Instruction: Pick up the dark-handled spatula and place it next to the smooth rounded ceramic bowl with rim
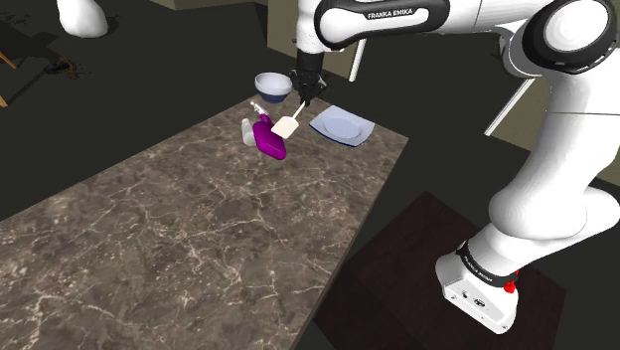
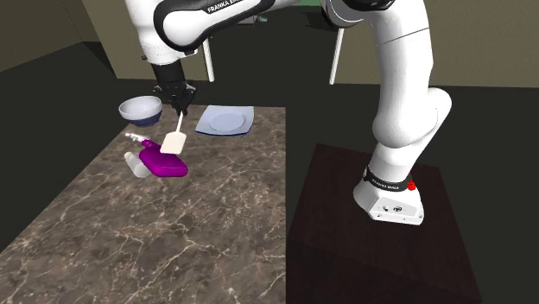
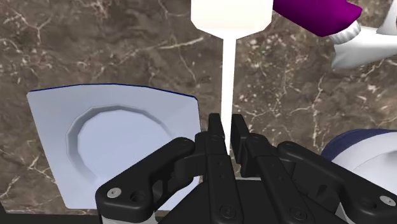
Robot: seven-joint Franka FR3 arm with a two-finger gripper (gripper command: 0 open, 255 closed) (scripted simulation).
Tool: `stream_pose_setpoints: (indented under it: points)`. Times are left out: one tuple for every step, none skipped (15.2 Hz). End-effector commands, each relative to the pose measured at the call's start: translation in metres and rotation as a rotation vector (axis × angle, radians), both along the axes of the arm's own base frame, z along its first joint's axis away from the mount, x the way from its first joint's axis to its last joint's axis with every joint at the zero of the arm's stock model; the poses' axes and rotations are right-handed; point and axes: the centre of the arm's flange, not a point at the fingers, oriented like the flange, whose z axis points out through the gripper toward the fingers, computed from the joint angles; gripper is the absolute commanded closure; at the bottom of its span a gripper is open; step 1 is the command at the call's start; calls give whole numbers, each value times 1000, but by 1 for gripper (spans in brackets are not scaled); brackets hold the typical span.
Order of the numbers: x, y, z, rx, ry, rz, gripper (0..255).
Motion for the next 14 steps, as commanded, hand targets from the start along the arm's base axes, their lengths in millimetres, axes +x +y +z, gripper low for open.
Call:
stream_pose_setpoints:
  points:
    - [0,1,-11,0,0,0,255]
    - [0,1,-16,0,0,0,255]
    - [0,1,-22,0,0,0,255]
    - [0,1,-27,0,0,0,255]
    - [0,1,-32,0,0,0,255]
    - [0,1,-37,0,0,0,255]
    - [0,1,-43,0,0,0,255]
    - [0,1,-48,0,0,0,255]
    - [0,1,-53,0,0,0,255]
    - [0,1,-58,0,0,0,255]
    - [0,1,-64,0,0,0,255]
    - [0,1,-69,0,0,0,255]
    - [0,1,-74,0,0,0,255]
    - [0,1,-80,0,0,0,255]
